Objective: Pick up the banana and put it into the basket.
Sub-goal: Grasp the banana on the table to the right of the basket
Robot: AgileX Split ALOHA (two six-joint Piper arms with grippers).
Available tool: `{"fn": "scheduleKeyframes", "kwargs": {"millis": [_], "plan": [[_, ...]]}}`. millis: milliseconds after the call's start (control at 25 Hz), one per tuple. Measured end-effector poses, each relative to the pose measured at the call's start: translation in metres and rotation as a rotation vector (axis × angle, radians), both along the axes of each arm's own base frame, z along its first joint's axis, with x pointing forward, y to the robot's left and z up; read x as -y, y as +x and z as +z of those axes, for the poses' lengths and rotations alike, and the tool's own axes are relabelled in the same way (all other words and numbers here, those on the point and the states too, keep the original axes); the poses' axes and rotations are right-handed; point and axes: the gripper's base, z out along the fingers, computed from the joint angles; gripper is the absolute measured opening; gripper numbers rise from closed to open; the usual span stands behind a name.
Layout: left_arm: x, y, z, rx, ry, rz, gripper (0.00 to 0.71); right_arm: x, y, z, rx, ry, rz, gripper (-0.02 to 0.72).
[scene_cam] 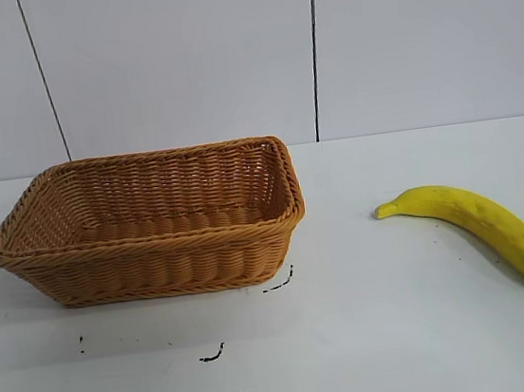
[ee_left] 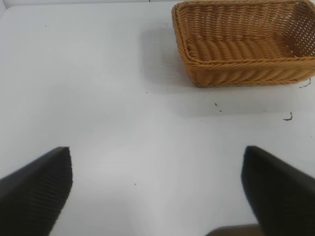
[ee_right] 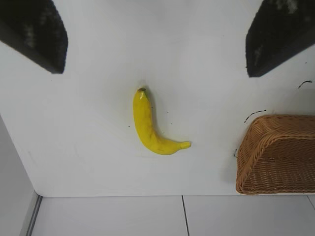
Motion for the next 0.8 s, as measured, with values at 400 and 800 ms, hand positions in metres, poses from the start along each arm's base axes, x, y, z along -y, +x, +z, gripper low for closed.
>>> {"fn": "scheduleKeyframes", "kwargs": {"millis": [400, 800], "plan": [[0.000, 0.000, 0.000, 0.000, 0.000, 0.000, 0.693, -0.001, 0.000, 0.000, 0.000, 0.013, 0.009, 0.669], [0.000, 0.000, 0.000, 0.000, 0.000, 0.000, 0.693, 0.000, 0.043, 0.021, -0.222, 0.055, -0.016, 0.690]]}}
